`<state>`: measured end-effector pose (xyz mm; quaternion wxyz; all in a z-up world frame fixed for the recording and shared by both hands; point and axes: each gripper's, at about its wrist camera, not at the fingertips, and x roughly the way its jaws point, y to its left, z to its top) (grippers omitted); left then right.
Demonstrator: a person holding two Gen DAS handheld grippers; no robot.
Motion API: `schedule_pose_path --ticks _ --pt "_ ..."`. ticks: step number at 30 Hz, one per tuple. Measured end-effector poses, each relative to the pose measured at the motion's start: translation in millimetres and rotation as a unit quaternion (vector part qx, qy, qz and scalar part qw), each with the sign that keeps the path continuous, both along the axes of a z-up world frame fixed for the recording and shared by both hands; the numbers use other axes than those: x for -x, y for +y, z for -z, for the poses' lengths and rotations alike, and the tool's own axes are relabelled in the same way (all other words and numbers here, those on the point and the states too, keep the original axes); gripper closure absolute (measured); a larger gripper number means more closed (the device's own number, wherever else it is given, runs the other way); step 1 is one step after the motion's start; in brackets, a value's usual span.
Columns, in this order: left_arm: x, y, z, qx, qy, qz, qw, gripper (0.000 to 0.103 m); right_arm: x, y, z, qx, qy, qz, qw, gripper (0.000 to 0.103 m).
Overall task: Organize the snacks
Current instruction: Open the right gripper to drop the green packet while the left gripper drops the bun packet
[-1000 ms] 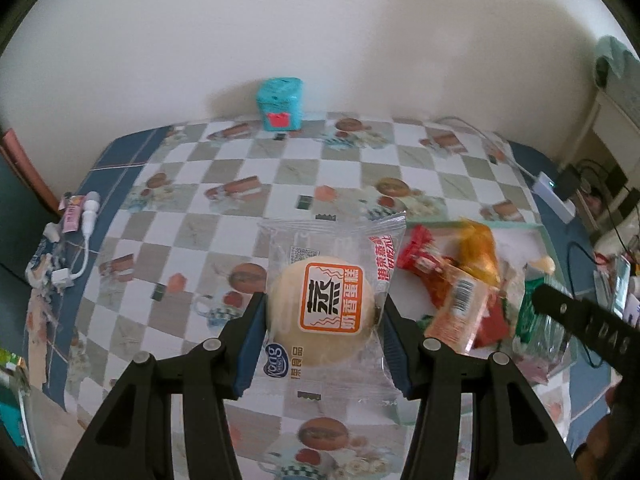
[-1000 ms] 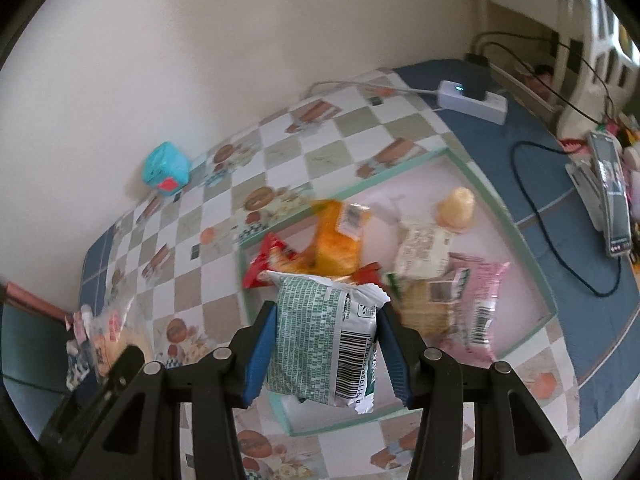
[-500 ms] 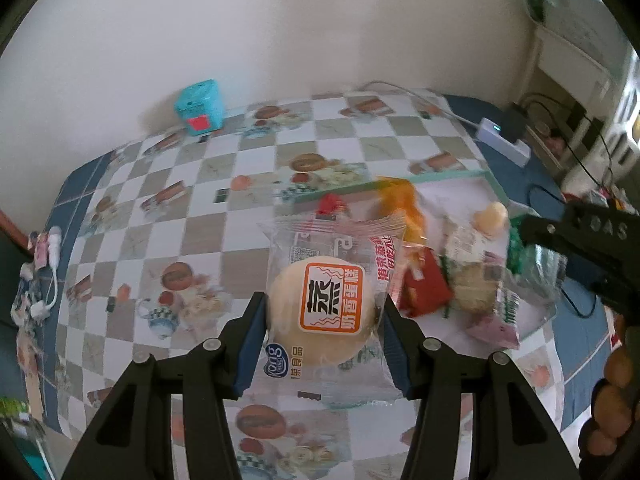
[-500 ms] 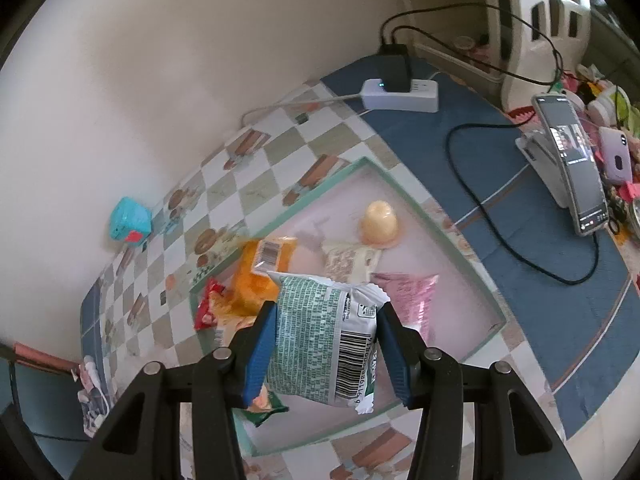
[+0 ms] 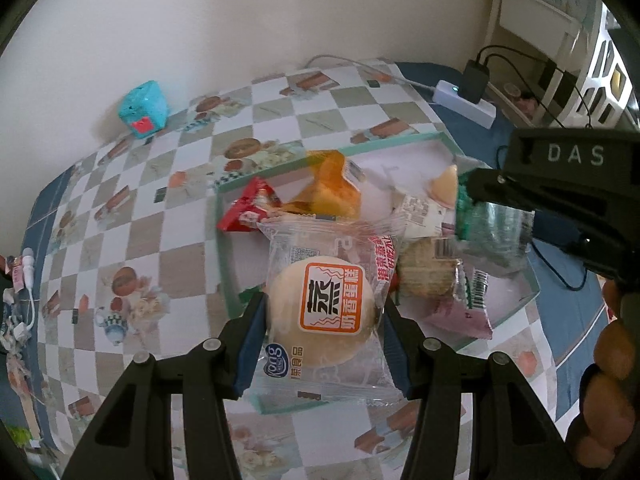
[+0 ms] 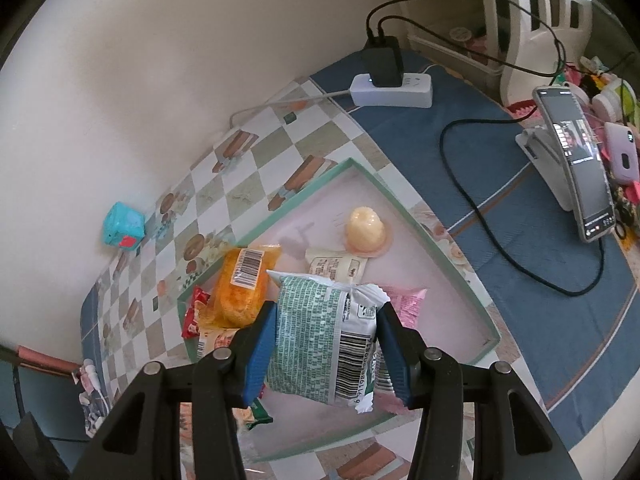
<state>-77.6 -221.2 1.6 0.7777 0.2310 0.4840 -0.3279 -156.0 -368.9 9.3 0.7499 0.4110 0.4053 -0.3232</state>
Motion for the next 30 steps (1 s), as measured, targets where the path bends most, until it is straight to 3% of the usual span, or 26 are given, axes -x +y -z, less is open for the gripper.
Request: schedule_pose_path --ticks 18,20,21,30 --pt "1 -21 16 -0.009 0.0 0.004 1.0 0.047 -14 0 14 -0.011 -0.001 -0.026 1.0 0.05" --pt "0 -21 16 -0.008 0.002 0.003 1.0 0.04 -13 0 15 -0.012 0.001 -0.025 1.0 0.05" --pt "0 -20 15 -0.007 0.001 0.002 1.0 0.032 -13 0 15 -0.012 0.002 -0.024 1.0 0.05" --pt "-6 -7 6 0.008 0.006 -0.015 0.9998 0.029 -10 2 14 -0.008 0.008 -0.022 1.0 0.05"
